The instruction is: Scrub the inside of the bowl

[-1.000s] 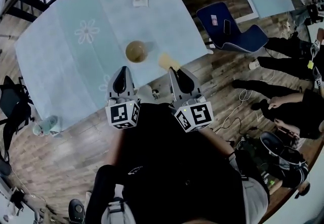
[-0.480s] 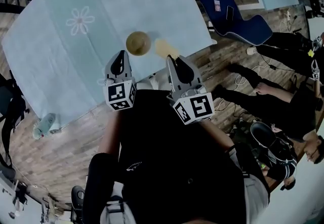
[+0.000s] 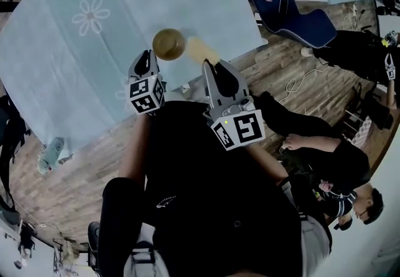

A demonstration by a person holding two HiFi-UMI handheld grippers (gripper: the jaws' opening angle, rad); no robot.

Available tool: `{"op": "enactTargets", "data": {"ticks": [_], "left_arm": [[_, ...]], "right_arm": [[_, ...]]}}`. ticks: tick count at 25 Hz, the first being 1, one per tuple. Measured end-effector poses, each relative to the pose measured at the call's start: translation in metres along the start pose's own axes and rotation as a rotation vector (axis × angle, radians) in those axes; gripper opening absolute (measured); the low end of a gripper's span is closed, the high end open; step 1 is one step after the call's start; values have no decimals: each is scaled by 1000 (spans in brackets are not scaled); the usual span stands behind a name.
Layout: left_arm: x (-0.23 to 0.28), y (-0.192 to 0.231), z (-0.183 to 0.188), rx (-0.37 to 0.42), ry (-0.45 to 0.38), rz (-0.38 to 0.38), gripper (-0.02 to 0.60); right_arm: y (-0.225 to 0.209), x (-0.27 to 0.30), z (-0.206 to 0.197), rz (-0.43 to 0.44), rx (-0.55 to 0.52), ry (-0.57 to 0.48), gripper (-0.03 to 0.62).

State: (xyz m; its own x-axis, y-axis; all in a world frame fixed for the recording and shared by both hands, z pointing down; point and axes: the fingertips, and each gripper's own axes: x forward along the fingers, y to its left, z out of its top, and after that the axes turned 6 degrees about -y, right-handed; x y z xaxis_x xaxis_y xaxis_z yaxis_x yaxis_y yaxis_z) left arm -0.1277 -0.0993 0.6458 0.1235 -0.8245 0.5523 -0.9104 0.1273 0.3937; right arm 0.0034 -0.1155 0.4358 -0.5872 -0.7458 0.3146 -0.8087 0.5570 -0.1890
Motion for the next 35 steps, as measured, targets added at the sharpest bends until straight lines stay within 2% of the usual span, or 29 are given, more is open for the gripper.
{"op": "enactTargets", "data": {"ticks": [2,3,10,14,18,21,23,29,35], "left_arm": [[8,5,-9,-53,34,-5,122],[12,7,-14,-79,52,-5,132],[33,15,-35,-178,123,5,130],[41,19,-41,-170,153,27,130],[43,19,-46,-169,192,26,100],[44,18,-48,-158,230,27,30],[44,16,-45,-159,240,26,25],[28,-1,-14,-79,185,-21,23],[1,-36,43,-32,83,-87,22]], "right_arm": [[-2,-1,-3,-14,4,12,49],[-4,-1,-5,-22,7,17,49],[-14,-8,-15,-66,4,42,49],[-15,-6,-16,-76,3,46,49],[-14,-4,-15,-74,2,46,49],[-14,-3,-15,-76,7,42,49],[-13,-6,-16,-73,2,38,49],[-10,-14,-20,-57,0,26,49],[-7,-17,-18,-1,-1,8,49]]}}
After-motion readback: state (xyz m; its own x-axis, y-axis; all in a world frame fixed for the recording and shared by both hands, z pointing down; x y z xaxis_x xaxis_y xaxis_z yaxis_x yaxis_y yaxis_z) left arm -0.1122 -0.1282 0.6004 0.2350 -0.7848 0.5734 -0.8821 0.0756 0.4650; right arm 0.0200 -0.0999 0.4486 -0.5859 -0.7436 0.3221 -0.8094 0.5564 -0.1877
